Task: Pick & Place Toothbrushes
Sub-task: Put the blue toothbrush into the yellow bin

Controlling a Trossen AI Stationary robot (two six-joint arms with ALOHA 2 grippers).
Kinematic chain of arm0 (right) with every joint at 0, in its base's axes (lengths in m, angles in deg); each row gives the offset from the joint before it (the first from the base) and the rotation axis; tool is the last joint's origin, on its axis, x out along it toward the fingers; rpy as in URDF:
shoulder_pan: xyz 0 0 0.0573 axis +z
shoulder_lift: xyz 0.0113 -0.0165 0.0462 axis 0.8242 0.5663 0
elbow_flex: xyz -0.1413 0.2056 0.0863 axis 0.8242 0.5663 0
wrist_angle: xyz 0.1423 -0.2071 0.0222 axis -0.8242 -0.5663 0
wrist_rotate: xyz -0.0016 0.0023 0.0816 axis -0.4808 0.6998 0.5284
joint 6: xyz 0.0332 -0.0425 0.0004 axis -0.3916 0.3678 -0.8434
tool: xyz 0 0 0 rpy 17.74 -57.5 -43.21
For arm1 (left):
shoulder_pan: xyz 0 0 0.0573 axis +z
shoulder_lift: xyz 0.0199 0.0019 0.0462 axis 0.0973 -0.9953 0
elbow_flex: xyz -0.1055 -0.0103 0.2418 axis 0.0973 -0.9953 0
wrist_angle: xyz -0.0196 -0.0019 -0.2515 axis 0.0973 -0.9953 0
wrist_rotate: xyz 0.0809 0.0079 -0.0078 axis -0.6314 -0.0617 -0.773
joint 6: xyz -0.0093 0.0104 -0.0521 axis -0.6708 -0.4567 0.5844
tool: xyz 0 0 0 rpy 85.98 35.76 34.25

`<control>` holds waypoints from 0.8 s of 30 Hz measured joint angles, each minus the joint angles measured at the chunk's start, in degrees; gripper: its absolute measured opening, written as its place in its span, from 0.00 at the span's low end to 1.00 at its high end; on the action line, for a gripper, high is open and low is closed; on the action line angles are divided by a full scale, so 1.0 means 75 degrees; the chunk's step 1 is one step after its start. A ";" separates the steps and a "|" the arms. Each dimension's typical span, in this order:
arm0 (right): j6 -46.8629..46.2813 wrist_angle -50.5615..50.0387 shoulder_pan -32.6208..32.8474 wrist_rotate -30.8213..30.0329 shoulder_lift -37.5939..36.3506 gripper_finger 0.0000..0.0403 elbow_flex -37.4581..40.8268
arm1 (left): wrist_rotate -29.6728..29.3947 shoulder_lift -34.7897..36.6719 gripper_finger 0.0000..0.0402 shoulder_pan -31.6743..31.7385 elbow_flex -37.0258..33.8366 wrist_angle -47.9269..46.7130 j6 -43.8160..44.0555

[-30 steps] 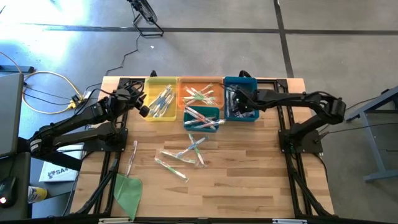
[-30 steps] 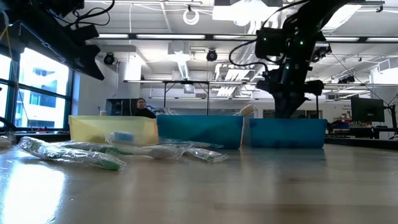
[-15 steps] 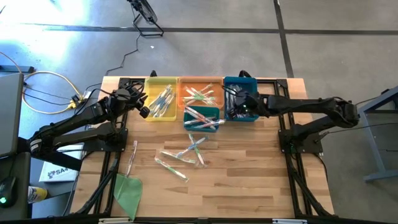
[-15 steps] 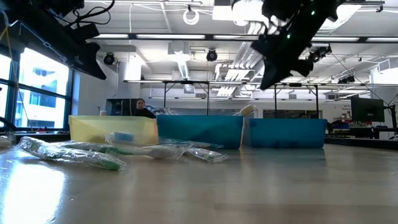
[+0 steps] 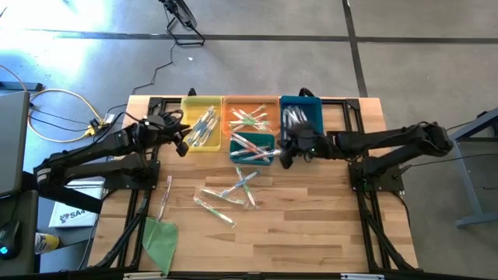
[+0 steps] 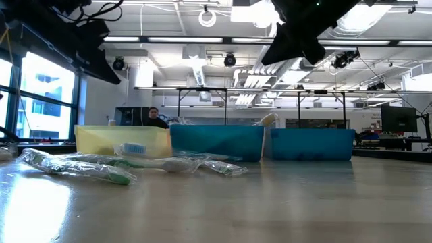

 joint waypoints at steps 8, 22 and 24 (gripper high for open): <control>-0.0406 -0.0008 0.0849 -0.0663 0.0007 0.01 0.0003 | -0.0639 -0.0001 0.16 -0.1813 0.0000 0.0008 0.0480; -0.0533 0.0327 0.1457 -0.0945 0.0055 0.01 0.0003 | -0.2418 -0.1585 0.16 -0.5146 0.0006 0.1435 0.1089; -0.0530 0.0314 0.1449 -0.0945 0.0070 0.01 0.0003 | -0.2543 -0.2067 0.16 -0.5517 0.0006 0.1893 0.1108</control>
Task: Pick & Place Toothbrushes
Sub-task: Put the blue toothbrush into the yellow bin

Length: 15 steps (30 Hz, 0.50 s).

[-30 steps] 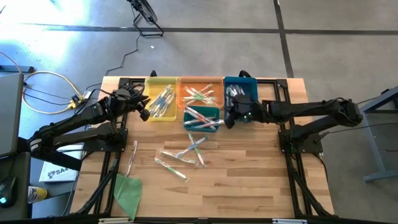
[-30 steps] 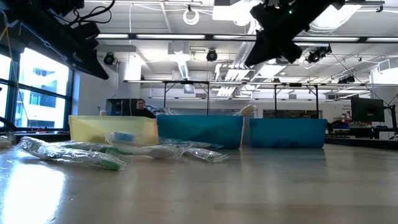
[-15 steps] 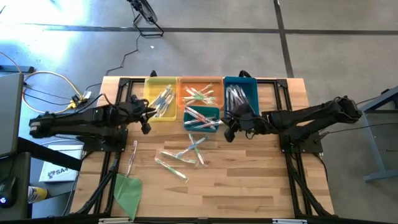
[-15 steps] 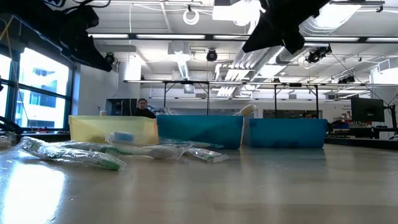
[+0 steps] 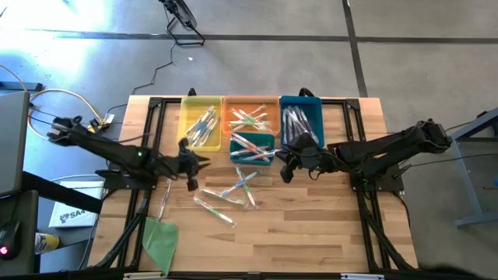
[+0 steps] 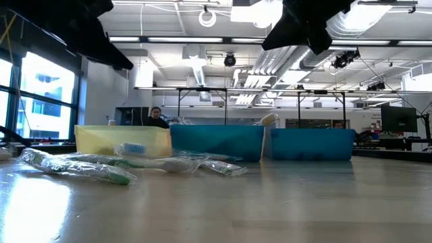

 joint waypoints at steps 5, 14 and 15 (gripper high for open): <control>0.0006 -0.0001 -0.0002 -0.0105 0.0113 0.01 0.0000 | -0.0070 -0.1167 0.16 -0.0669 0.0003 0.0896 0.0622; 0.0012 -0.0073 0.0125 -0.0107 0.0337 0.01 0.0003 | -0.0001 -0.2610 0.16 -0.1286 0.0003 0.1518 0.2963; 0.0012 -0.0077 0.0156 -0.0103 0.0370 0.01 0.0003 | 0.0005 -0.2692 0.16 -0.1323 0.0003 0.1679 0.3094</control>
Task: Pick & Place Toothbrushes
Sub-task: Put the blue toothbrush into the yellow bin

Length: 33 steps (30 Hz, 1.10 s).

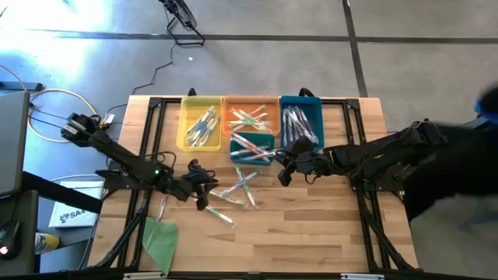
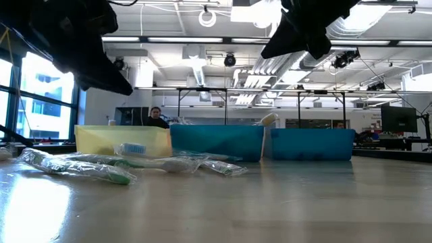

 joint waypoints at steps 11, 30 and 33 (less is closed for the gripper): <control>-0.0003 0.0019 0.0392 -0.0024 0.0290 0.01 0.0000 | 0.0007 -0.0485 0.16 -0.0109 0.0393 0.0817 -0.0584; 0.0140 0.0020 0.0410 -0.0058 0.0328 0.01 0.0000 | 0.0090 -0.0548 0.17 -0.0109 0.0414 0.0834 -0.1184; 0.0140 0.0023 0.0410 -0.0059 0.0328 0.01 0.0000 | 0.0098 -0.0594 0.20 -0.0109 0.0414 0.0814 -0.1192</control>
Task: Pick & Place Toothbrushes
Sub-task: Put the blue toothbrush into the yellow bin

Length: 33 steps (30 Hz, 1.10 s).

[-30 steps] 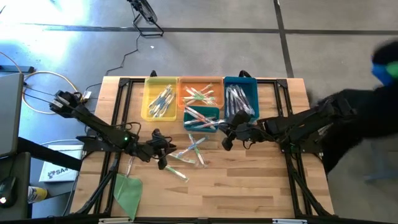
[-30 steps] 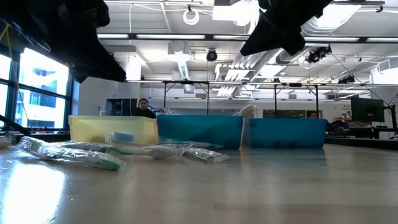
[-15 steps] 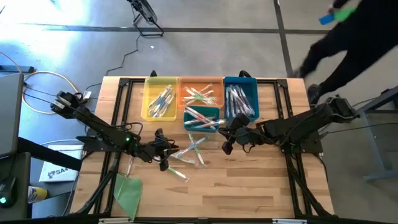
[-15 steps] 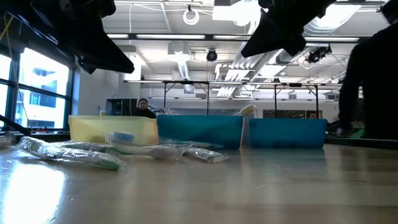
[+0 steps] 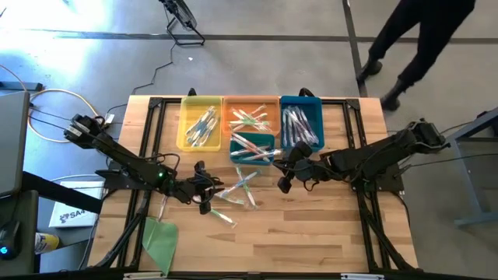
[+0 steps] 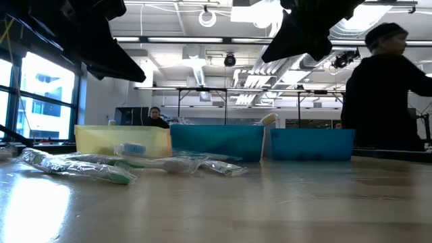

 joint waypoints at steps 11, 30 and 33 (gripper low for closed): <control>0.0058 0.0005 -0.0167 -0.0005 0.0000 0.01 0.0000 | -0.0097 0.0000 0.41 0.0006 0.0000 -0.0035 -0.0259; 0.0463 0.0405 -0.0436 -0.0004 0.0000 0.01 0.0000 | -0.0037 0.0000 0.40 0.1119 0.0000 -0.0040 -0.0315; 0.0489 0.0405 -0.0437 -0.0004 0.0000 0.01 0.0000 | -0.0001 -0.0003 0.40 0.1163 0.0000 0.0000 -0.0313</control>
